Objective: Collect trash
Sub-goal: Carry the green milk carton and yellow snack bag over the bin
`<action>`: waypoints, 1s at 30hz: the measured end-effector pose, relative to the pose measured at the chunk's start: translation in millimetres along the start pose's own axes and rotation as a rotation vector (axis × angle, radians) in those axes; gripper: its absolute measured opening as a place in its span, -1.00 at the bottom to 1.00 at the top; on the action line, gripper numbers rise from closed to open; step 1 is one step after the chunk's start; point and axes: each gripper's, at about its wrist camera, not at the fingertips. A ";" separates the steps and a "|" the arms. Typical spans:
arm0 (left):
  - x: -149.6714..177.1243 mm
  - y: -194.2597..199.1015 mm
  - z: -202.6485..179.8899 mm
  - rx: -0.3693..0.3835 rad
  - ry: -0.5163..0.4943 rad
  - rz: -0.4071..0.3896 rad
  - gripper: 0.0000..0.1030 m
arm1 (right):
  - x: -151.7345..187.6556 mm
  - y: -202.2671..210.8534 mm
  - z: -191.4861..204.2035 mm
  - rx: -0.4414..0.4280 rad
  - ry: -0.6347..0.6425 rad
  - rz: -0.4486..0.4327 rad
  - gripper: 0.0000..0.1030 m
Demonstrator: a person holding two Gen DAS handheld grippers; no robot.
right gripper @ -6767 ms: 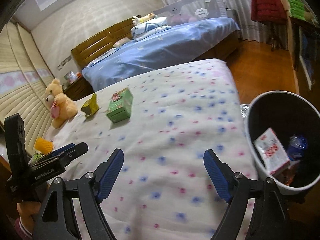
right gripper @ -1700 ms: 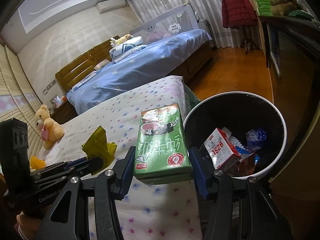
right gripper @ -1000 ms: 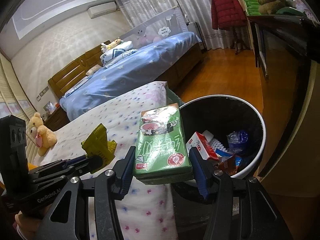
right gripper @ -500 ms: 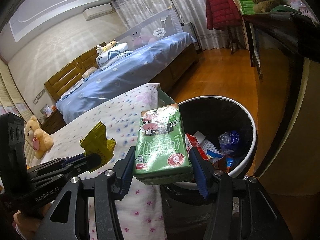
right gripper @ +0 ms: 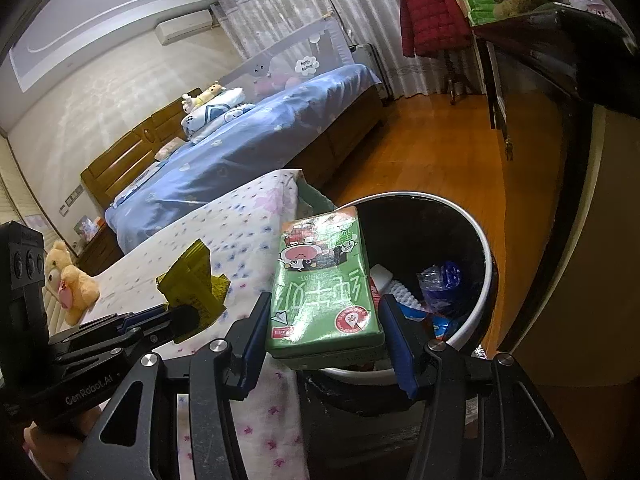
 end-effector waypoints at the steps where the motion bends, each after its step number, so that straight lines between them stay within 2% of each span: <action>1: -0.7 -0.8 -1.2 0.000 -0.002 0.001 -0.66 | -0.6 -0.6 -0.9 0.001 -0.001 0.000 0.04; 30: -25.2 -33.5 -27.7 -0.006 -0.054 0.030 -0.66 | -15.1 -7.1 -32.6 0.052 -0.027 0.004 0.04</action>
Point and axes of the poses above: each gripper's, at about its wrist camera, not at the fingertips, and y roughly against the way its jaws point, z to its left, x to its underside, and after that the axes turned 11 degrees about -x, right-handed
